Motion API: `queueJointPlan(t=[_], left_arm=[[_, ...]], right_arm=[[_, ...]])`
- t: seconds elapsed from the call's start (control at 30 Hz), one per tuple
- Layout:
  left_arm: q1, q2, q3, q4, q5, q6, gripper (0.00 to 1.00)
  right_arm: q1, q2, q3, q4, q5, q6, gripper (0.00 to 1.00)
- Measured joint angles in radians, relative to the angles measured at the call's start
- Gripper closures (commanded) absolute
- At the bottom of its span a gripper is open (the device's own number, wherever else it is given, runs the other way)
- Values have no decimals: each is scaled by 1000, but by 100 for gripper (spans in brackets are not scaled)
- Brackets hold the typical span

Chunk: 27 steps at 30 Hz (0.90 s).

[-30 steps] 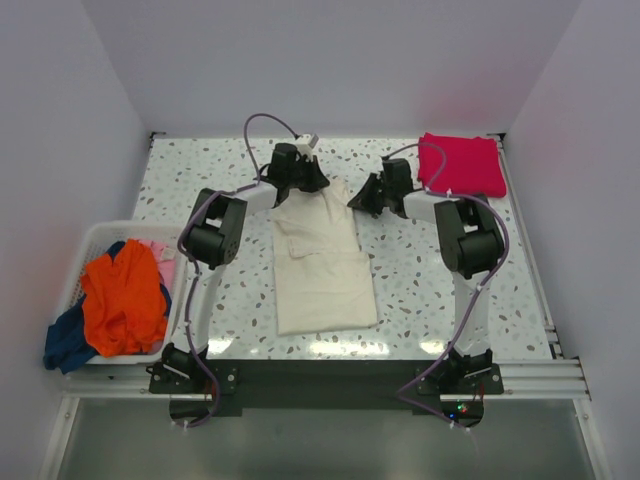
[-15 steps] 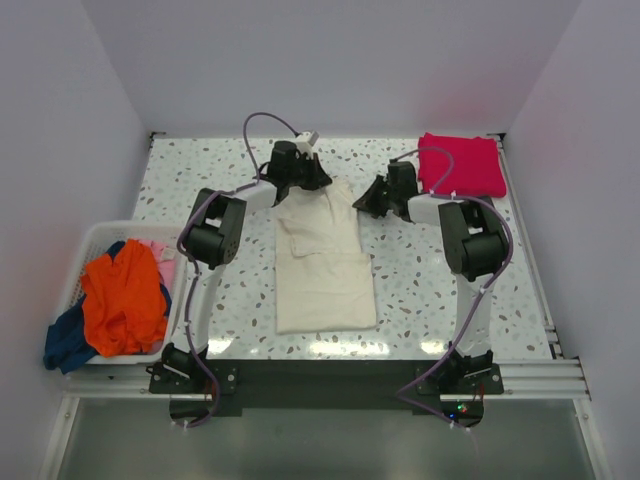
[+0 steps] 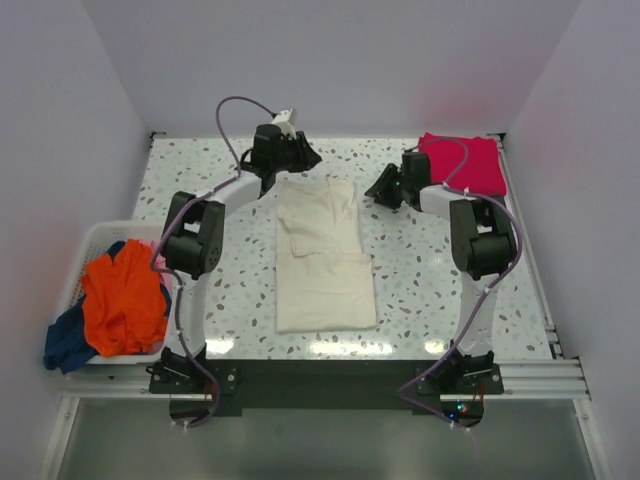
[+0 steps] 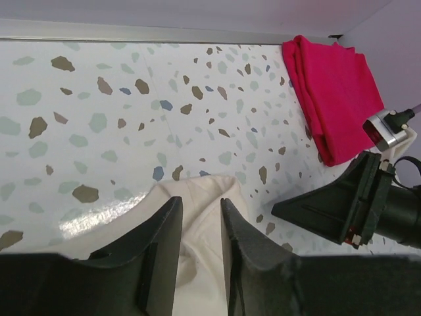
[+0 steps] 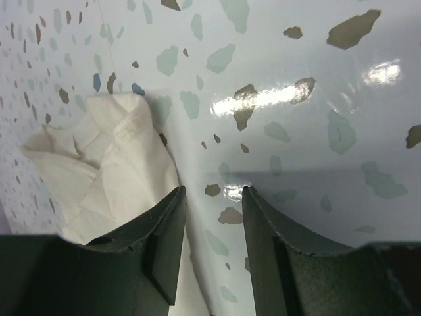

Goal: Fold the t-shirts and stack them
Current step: Fold the tshirt

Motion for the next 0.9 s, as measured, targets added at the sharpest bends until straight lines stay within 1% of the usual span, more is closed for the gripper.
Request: queueJointPlan(t=[0.03, 0.07, 0.13, 0.23, 0.3, 0.4, 0.5, 0.6, 0.8, 0.9], left_arm=[[0, -31, -24, -10, -12, -10, 70], [1, -73, -61, -13, -28, -32, 77], [0, -158, -146, -24, -51, -81, 79], [-21, -275, -285, -49, -100, -132, 80], [-53, -326, -354, -78, -128, -152, 80], [-138, -383, -453, -116, -159, -171, 80], [-233, -418, -533, -144, -169, -188, 80], [-304, -444, -582, -175, -179, -209, 80], [-383, -449, -601, -201, -219, -230, 80], [-415, -449, -605, -220, -237, -233, 82]], right_arm=[[-1, 2, 11, -18, 6, -11, 56], [-2, 4, 24, -35, 16, -23, 56], [-3, 15, 48, -55, 21, -44, 56], [-2, 37, 93, -87, 23, -72, 56], [0, 55, 130, -103, 24, -91, 56], [5, 89, 190, -119, 23, -113, 56], [11, 99, 206, -122, 22, -124, 55], [22, 99, 210, -129, 22, -133, 55], [64, 108, 241, -136, 34, -151, 55], [82, 114, 246, -136, 44, -154, 56]])
